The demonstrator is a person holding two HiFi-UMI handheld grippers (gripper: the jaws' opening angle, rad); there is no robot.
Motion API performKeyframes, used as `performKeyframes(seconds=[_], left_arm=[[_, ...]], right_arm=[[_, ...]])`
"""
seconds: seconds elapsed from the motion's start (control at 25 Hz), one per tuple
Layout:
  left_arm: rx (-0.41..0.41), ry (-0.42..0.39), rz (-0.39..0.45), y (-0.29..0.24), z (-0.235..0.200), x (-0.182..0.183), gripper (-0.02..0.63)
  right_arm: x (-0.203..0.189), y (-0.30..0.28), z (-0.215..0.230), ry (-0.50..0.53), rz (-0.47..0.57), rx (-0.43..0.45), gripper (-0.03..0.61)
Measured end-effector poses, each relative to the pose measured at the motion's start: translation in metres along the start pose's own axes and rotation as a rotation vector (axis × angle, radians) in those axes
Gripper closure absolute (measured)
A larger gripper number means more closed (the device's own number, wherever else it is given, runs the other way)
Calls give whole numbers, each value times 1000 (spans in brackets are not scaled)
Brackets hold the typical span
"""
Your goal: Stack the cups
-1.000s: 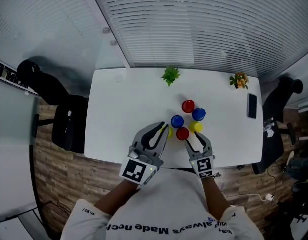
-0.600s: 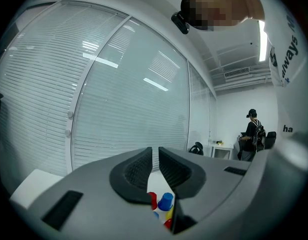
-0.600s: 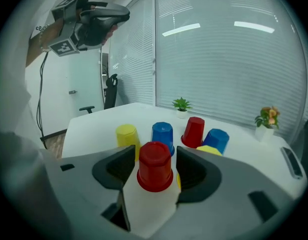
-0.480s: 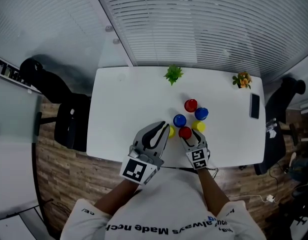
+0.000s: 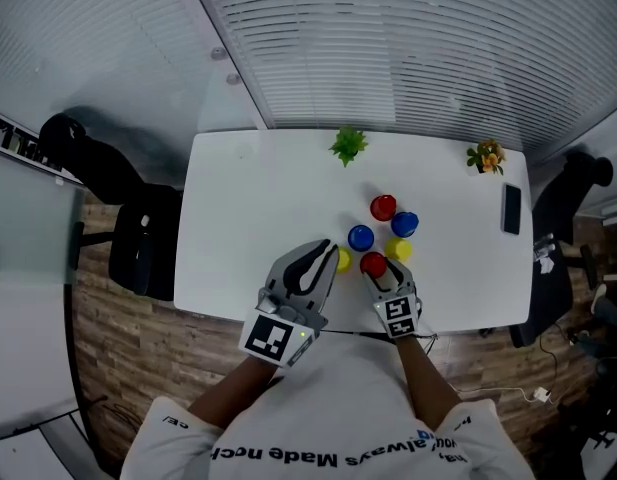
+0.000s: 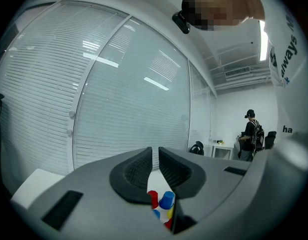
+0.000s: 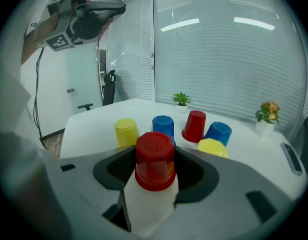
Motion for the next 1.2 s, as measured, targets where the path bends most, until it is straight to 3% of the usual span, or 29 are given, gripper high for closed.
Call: performKeyframes(seconds=[0.28,0.52,0.96,1.2], left_arm=[[13,12,2,3,-5,-1,560],[30,20,9,8,-10,0,560],[61,21,10,11,-19,2,560],[62,26,8,7,-21,2,560]], right_arm=[[47,27,-11,26,62,6,331],[84,16,-18,50,100,23,330],[91,-21,-22,48,82,60,327],[91,-3,-18,25,117,92,268]])
Point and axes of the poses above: the fingertips, and each gripper's own axes: y backward along the fingers, z to its right, x out of its top, the point moved 7 cm from there along y, backward along the fingers, and after that the axes turned 4 degrees about x, right-handed, at the moved point
